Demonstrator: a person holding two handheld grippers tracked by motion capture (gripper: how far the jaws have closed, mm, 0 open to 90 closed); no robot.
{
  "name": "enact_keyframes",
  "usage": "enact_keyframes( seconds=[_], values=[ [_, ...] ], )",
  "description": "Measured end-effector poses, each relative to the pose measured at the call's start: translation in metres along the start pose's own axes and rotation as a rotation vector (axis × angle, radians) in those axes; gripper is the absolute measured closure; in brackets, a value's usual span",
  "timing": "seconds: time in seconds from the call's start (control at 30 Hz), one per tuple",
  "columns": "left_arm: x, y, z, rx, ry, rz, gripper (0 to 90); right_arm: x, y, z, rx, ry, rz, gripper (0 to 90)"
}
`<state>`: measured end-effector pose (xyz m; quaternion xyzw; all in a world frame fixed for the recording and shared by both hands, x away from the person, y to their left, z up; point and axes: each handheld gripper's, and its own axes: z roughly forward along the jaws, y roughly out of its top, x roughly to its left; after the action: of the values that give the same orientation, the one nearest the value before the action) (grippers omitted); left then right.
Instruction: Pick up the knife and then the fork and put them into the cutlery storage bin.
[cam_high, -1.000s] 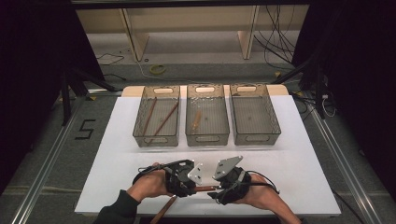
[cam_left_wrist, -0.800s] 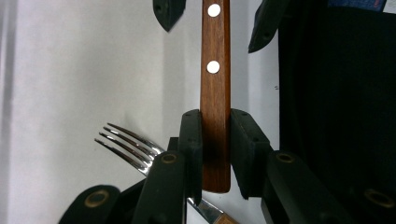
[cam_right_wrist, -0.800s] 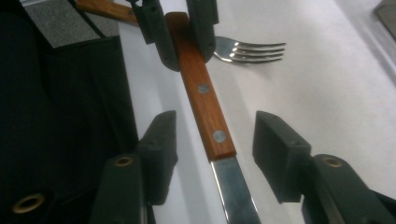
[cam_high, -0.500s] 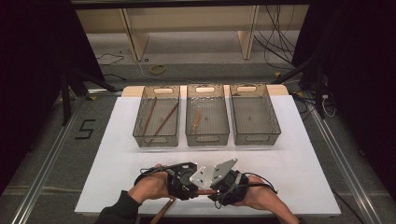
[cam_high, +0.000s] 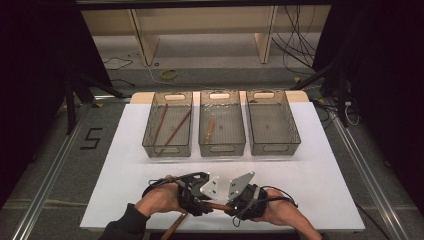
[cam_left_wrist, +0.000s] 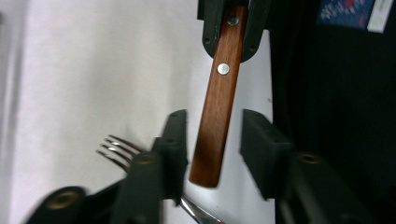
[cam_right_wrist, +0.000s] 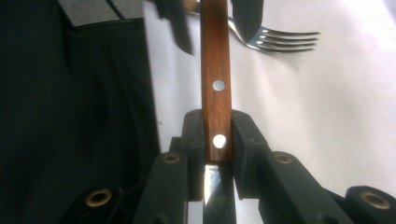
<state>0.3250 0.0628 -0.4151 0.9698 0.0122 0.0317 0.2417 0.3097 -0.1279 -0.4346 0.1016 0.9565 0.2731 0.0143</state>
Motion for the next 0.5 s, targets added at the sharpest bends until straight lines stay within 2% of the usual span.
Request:
enact_keyframes(
  seconds=[0.1, 0.23, 0.37, 0.5],
  values=[
    [0.005, -0.005, -0.005, -0.049, 0.028, -0.106, 45.9, -0.004, -0.003, -0.003, 0.001, -0.023, 0.023, 77.7],
    [0.011, -0.013, -0.007, -0.062, 0.075, -0.221, 36.6, -0.011, -0.008, -0.008, -0.002, -0.069, 0.055, 77.7],
    [0.016, -0.024, -0.008, -0.08, 0.109, -0.305, 31.7, -0.018, -0.013, -0.015, -0.016, -0.1, 0.084, 77.7],
    [0.017, -0.035, -0.009, -0.103, 0.143, -0.373, 27.4, -0.025, -0.016, -0.022, -0.037, -0.135, 0.111, 77.7]
  ],
)
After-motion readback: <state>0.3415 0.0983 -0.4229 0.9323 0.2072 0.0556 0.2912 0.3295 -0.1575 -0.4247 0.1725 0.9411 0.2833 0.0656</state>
